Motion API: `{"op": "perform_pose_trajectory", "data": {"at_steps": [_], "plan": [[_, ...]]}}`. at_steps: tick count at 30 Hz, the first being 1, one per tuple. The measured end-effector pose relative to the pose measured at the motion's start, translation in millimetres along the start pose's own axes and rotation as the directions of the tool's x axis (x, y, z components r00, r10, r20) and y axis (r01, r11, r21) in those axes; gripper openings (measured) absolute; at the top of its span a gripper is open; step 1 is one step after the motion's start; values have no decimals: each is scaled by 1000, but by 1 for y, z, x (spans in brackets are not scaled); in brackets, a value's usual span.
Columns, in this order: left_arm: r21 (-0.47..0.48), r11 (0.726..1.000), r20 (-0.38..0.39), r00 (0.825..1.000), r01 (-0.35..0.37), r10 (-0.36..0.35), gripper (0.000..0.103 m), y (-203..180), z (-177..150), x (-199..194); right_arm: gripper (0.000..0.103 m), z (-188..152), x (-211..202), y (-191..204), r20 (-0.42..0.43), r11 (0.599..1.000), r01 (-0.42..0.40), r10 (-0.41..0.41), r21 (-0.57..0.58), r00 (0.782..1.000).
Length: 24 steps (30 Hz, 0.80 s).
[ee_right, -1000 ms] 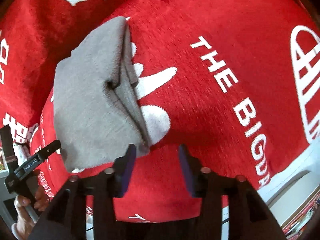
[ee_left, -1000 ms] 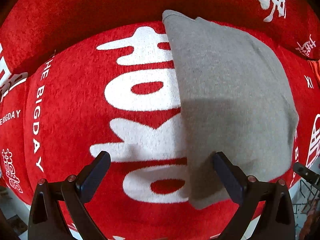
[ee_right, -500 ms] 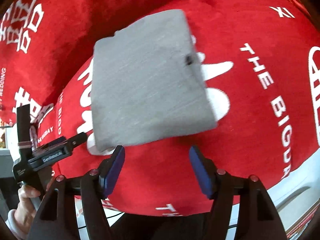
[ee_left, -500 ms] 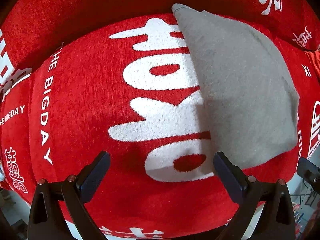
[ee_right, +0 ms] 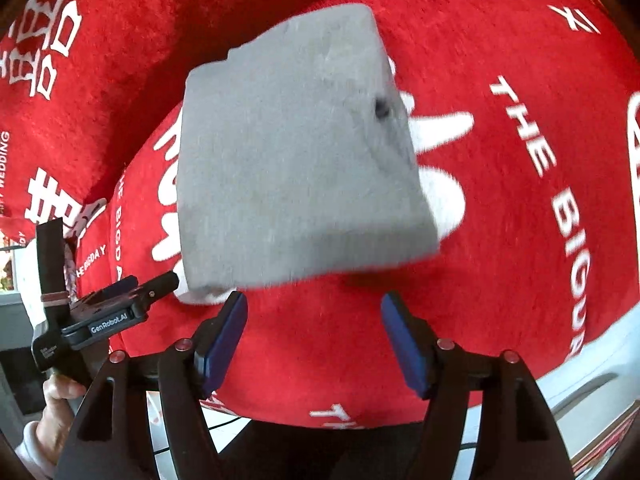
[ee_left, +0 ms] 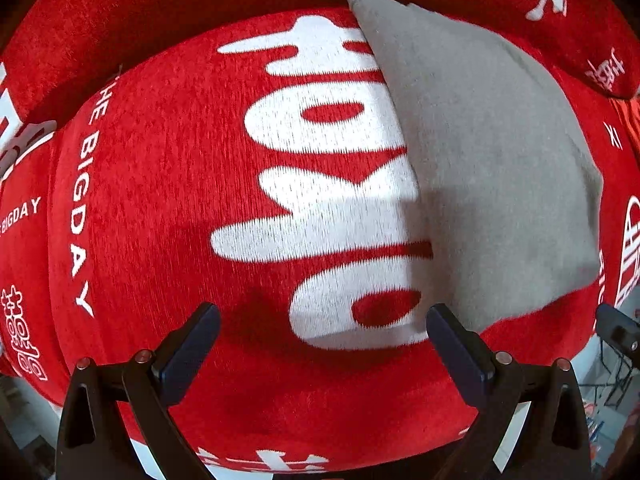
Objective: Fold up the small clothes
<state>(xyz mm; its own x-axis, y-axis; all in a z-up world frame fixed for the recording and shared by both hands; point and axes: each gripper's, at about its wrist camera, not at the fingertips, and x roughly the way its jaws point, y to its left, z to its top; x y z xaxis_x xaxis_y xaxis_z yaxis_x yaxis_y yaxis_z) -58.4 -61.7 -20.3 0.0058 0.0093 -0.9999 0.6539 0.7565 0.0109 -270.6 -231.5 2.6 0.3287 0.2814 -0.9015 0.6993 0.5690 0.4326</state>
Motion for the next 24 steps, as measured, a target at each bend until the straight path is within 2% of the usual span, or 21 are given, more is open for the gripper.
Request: {"op": "perform_pose_trajectory", "data": {"at_steps": [6,8,11,14,24], "plan": [[-97,995,27,1000,-9,12,103,-7,27,-13,73,51,-3,-14,-20,999,-33,32,-33,999],[-104,994,38,999,-22,26,103,-15,41,-14,77,66,-4,-21,-18,998,-37,37,-44,999],[-109,993,44,998,-46,51,103,-29,59,-13,78,89,-3,-32,-29,998,-48,47,-44,998],[-128,991,41,998,-41,46,103,-36,72,-11,78,110,-2,-43,-37,996,-91,91,-15,995],[-122,992,29,998,-44,48,103,-48,93,-12,78,146,10,-58,-72,990,-137,138,12,988]]}}
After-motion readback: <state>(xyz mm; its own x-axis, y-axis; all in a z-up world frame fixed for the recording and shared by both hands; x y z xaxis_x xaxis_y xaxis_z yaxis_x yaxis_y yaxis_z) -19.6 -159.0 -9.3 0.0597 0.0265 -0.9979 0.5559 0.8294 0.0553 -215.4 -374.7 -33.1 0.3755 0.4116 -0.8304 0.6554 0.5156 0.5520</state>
